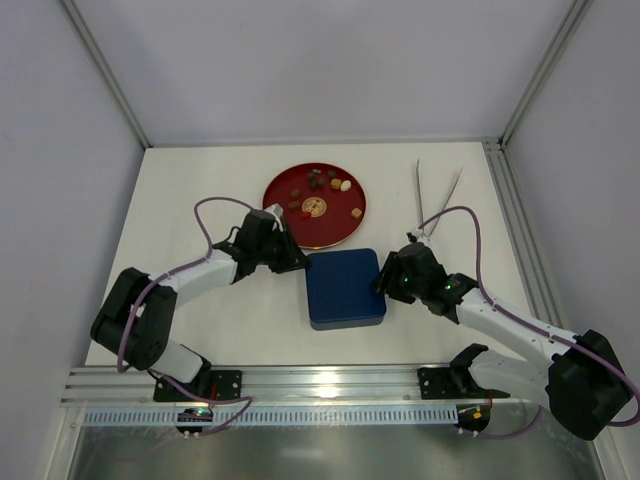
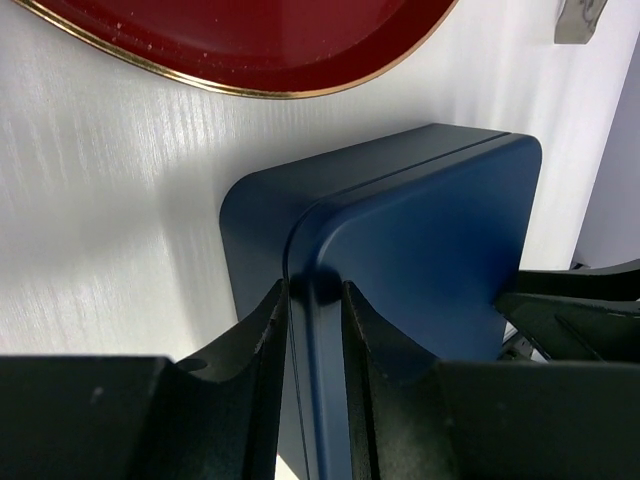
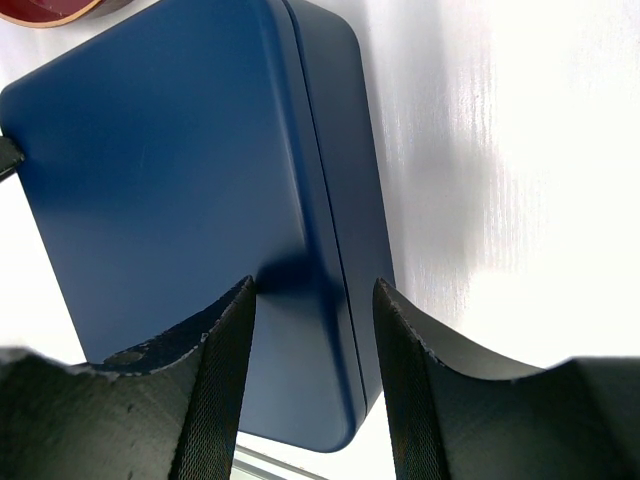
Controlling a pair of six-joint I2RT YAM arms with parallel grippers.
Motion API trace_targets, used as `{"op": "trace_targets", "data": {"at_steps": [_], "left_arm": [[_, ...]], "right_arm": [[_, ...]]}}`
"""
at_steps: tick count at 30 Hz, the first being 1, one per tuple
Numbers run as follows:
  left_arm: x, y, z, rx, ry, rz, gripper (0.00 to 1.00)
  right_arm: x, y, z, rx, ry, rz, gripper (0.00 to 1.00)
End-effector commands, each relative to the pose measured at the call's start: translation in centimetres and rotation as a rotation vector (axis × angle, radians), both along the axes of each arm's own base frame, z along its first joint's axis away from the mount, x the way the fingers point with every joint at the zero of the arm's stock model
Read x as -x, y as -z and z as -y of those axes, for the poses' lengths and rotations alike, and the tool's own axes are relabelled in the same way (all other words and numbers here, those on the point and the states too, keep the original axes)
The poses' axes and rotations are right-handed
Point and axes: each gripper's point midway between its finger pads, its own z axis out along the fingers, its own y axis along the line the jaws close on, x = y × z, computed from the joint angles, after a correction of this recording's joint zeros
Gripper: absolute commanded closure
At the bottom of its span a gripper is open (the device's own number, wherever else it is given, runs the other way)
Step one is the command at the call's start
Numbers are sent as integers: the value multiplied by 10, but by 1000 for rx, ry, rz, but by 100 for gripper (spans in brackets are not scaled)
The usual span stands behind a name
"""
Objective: Pack the chocolate
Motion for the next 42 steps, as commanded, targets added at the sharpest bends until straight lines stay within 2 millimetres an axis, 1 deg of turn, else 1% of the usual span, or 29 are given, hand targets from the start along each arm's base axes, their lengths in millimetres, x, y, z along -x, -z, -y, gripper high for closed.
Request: {"op": "trace_targets", "data": {"at_steps": [1, 8, 9, 13, 16, 20, 23, 24, 25, 26, 30, 31, 33, 34, 35, 37, 38, 40, 42], "left_arm": [[52, 85, -59, -304, -26, -230, 77], [66, 98, -76, -375, -32, -257, 78], [71, 102, -79, -385, -31, -271, 78], [81, 112, -84, -398, -27, -299, 79], [82, 110, -84, -391, -32, -290, 79], [79, 99, -81, -372, -25, -266, 74], [72, 87, -77, -359, -14, -240, 72], [66, 80, -74, -350, -15, -218, 71], [66, 77, -75, -347, -14, -223, 69], [60, 70, -72, -338, -5, -203, 67], [46, 48, -71, -312, 1, -157, 60], [44, 42, -71, -303, 0, -143, 57], [37, 33, -68, -285, 10, -127, 57], [36, 29, -68, -283, 15, -121, 55], [32, 23, -64, -272, 20, -109, 55], [30, 20, -63, -268, 29, -107, 55], [26, 14, -61, -258, 32, -92, 55], [24, 9, -60, -254, 30, -82, 54], [20, 0, -57, -244, 34, -62, 53]], "right_arm": [[32, 40, 28, 157, -34, -145, 48], [31, 42, 27, 169, -46, -155, 48], [31, 42, 27, 173, -48, -156, 48], [30, 42, 27, 179, -50, -162, 48], [29, 42, 25, 175, -52, -159, 48], [29, 39, 24, 168, -56, -154, 48], [27, 35, 24, 165, -55, -143, 48], [27, 33, 23, 166, -57, -141, 48], [26, 31, 24, 167, -54, -135, 48], [24, 28, 23, 163, -52, -130, 48], [24, 23, 25, 166, -49, -122, 47], [23, 23, 25, 165, -46, -118, 46], [22, 20, 25, 153, -46, -108, 43], [23, 19, 23, 143, -49, -109, 44], [22, 17, 22, 135, -51, -107, 43], [22, 15, 21, 131, -53, -102, 43], [20, 13, 22, 131, -49, -95, 43], [17, 6, 21, 122, -45, -72, 42], [13, -3, 19, 104, -53, -51, 41]]}}
